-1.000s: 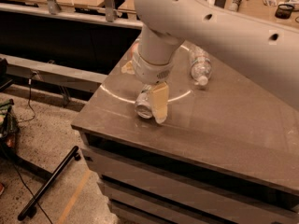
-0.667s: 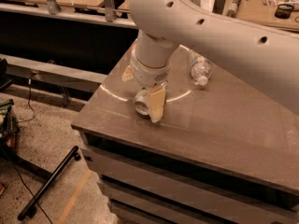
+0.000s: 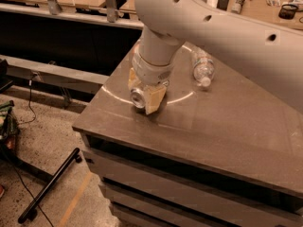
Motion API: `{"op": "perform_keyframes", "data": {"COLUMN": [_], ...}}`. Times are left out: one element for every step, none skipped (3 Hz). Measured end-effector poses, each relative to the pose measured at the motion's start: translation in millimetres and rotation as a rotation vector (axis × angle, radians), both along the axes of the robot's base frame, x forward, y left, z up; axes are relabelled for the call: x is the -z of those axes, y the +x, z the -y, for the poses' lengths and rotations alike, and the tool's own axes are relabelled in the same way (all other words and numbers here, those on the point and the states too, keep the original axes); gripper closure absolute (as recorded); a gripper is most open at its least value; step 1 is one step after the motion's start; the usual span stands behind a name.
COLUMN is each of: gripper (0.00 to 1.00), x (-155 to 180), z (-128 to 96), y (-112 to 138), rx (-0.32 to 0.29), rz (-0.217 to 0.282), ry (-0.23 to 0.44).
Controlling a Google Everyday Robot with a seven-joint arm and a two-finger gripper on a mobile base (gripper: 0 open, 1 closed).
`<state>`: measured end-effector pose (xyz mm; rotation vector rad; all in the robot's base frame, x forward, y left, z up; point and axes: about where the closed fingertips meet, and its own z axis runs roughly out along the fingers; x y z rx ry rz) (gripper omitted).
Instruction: Pick 7up can
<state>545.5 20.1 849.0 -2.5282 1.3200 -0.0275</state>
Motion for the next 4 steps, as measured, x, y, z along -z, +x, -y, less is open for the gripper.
{"op": "perform_keyframes", "data": {"gripper": [0.86, 1.00, 1.00, 1.00], "x": [-17.3, -57.7, -102.2, -96.0], "z": [0.4, 10.6, 26.7, 22.3], "y": [-1.4, -3.0, -7.1, -7.5], "rx": [-0.012, -0.021, -0.025, -0.029], "rz": [-0.005, -0.002, -0.002, -0.004], "ry": [0.073, 0.231, 0.398, 0.379]}}
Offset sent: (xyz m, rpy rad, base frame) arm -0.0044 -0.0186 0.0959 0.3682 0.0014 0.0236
